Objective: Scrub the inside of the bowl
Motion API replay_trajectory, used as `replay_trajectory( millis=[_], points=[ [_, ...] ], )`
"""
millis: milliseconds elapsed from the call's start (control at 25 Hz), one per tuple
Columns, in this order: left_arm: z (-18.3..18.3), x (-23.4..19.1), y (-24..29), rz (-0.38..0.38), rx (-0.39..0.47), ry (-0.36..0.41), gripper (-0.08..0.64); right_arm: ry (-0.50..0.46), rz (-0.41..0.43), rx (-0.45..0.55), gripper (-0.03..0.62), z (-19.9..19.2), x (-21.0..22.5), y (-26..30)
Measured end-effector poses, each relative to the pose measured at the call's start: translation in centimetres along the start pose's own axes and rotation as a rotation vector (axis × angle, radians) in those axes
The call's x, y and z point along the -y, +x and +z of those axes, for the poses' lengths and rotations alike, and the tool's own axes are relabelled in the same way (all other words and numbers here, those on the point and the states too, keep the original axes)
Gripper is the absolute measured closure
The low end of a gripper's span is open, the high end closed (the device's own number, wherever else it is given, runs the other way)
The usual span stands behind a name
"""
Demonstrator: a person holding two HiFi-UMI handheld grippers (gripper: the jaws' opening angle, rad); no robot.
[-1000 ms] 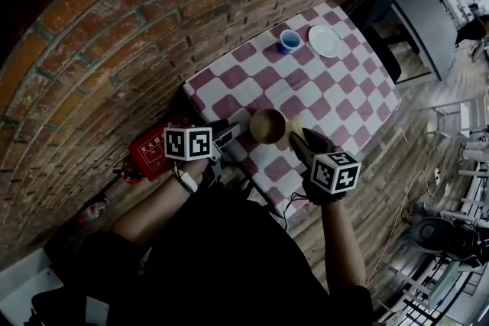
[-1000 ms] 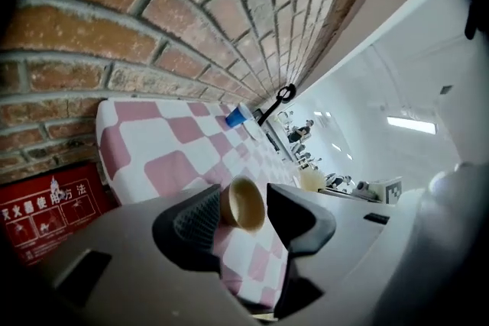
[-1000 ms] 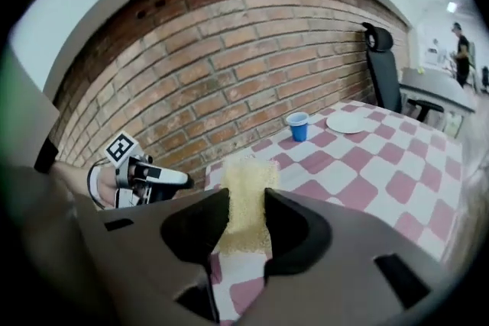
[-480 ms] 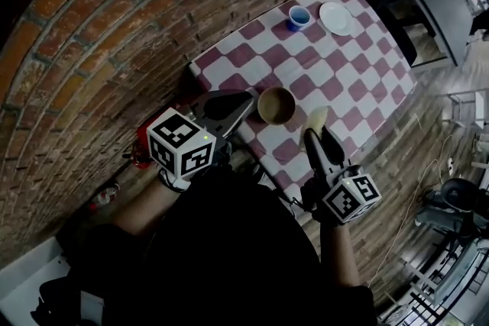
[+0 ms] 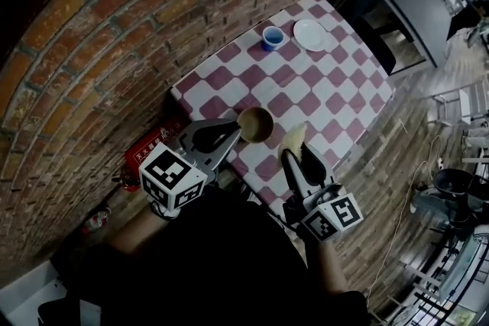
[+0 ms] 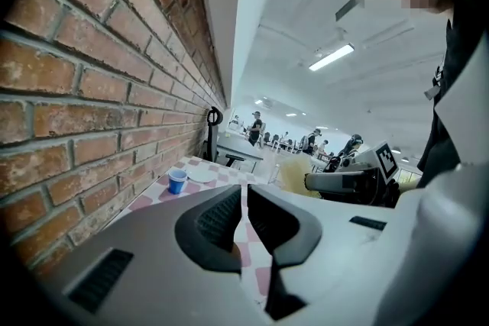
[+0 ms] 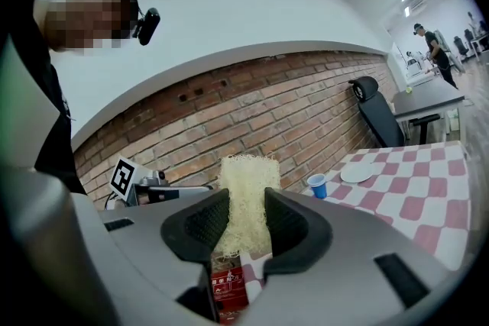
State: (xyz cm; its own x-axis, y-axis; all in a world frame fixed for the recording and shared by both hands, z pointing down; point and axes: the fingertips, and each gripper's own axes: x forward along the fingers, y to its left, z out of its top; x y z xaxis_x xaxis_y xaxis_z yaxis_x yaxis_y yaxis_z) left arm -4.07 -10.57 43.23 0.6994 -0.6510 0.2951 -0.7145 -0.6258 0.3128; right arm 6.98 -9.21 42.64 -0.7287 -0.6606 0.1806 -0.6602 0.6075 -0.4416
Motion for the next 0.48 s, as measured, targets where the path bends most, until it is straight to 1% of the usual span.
replay_trajectory(
  millis=[200,480],
  points=[
    [-0.40,-0.30,-0.02,0.003,-0.011,-0.006,0.522,-0.023,-0.023,0.002,0.439,0.07,0.38,-0.51],
    [-0.63,-0.33,0.33,-0.007,-0.018,0.001,0.522,-0.028,-0.057,0.005,0.438,0.13,1.00,-0.63]
  ],
)
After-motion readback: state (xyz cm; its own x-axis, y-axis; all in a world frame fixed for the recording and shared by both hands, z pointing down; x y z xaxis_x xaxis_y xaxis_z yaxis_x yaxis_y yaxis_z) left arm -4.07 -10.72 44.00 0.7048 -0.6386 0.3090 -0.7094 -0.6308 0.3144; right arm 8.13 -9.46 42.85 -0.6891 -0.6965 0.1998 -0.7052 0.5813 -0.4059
